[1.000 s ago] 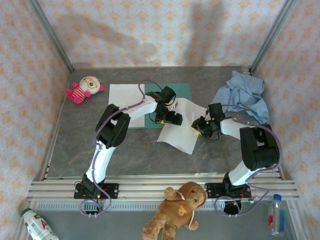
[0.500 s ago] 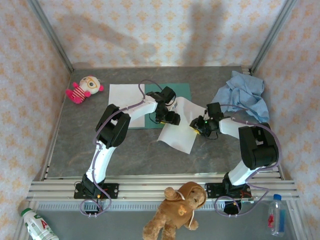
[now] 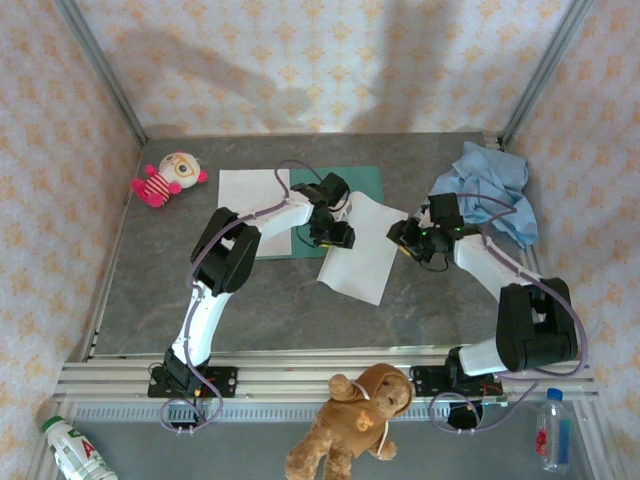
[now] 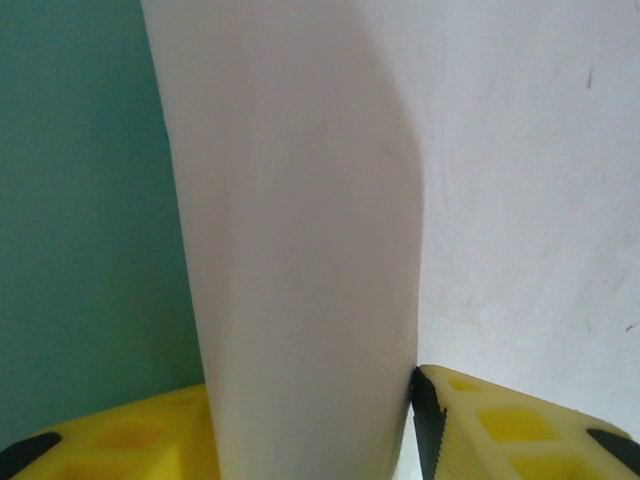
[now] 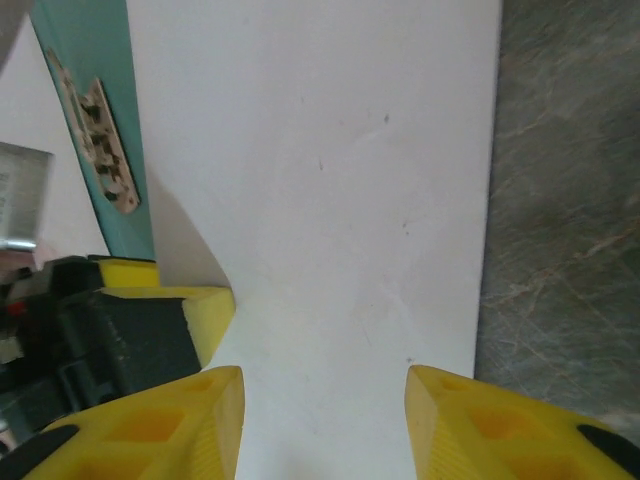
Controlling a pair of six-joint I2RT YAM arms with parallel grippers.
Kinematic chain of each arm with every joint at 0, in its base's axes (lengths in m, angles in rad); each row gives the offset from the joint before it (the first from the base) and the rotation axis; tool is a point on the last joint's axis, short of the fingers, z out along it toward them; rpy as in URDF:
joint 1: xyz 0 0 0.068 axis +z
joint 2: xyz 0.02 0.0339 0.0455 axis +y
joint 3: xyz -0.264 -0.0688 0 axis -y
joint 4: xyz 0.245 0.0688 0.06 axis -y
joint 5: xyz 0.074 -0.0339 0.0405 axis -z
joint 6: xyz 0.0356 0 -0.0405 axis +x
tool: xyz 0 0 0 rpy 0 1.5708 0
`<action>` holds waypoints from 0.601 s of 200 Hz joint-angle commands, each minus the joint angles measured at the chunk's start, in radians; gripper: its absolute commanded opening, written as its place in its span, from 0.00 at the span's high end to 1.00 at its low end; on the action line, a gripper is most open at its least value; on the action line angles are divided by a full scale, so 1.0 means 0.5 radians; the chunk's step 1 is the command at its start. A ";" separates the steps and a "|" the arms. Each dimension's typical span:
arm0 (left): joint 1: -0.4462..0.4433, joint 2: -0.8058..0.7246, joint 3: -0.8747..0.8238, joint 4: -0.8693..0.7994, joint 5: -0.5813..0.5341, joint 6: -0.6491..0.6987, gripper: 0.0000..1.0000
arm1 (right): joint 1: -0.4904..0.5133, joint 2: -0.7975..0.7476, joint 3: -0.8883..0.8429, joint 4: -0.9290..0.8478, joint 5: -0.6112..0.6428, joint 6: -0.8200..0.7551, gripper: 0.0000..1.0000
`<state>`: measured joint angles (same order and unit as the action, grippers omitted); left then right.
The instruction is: Put the files into the folder
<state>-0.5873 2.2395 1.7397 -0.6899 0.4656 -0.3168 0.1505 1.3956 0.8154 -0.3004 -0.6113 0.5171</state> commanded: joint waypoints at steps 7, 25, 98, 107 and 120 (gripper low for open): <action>0.023 0.050 -0.087 0.033 0.056 -0.048 0.53 | -0.077 -0.099 -0.064 -0.107 -0.054 -0.037 0.53; 0.043 0.024 -0.117 0.094 0.149 -0.092 0.58 | -0.122 -0.125 -0.139 -0.067 -0.122 -0.017 0.53; 0.139 -0.179 -0.351 0.455 0.529 -0.335 0.66 | -0.305 -0.111 -0.345 0.206 -0.509 0.097 0.53; 0.151 -0.205 -0.381 0.508 0.578 -0.372 0.68 | -0.330 -0.105 -0.356 0.239 -0.564 0.114 0.53; 0.160 -0.234 -0.420 0.562 0.621 -0.420 0.70 | -0.366 -0.089 -0.380 0.300 -0.649 0.136 0.53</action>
<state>-0.5163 2.1807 1.5673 -0.4862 0.6907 -0.4599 -0.0040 1.3483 0.6464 -0.2344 -0.8299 0.5529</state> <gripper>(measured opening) 0.318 0.470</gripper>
